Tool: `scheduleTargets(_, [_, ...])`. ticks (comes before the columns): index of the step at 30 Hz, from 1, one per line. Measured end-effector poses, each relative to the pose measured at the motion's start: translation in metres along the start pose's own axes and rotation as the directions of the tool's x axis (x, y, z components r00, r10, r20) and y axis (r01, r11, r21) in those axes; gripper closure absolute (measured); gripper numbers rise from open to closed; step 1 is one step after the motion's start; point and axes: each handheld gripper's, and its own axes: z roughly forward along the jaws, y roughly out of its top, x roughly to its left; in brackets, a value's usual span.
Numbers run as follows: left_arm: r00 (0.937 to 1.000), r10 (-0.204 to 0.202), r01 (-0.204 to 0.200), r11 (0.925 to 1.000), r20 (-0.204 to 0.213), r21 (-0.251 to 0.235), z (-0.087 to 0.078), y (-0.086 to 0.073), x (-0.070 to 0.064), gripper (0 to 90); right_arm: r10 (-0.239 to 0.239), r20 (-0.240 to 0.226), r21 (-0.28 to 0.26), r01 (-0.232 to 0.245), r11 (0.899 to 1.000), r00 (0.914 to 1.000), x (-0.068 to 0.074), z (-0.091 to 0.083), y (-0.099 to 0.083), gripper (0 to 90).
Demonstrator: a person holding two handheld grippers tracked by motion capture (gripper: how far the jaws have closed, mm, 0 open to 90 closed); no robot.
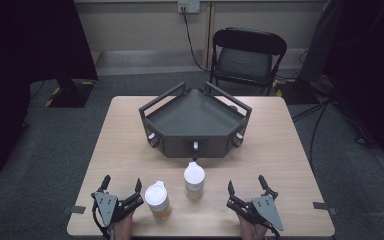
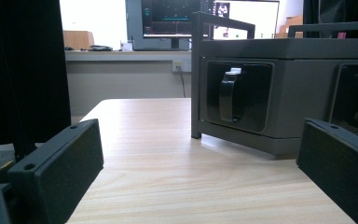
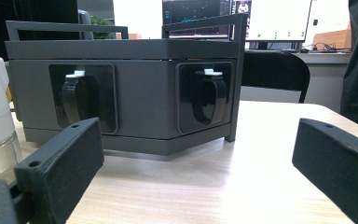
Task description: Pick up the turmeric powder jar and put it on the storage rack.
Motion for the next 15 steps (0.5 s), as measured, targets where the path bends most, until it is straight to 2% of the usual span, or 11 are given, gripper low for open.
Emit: scheduleTargets(15, [0.9998,-0.019,0.019,0.9998,0.012,-0.003,0.0010,-0.0002,0.0030,0.0,0.000,0.000,0.000,0.000,1.000,1.0000,-0.0001,0.0000,0.0000,0.8])
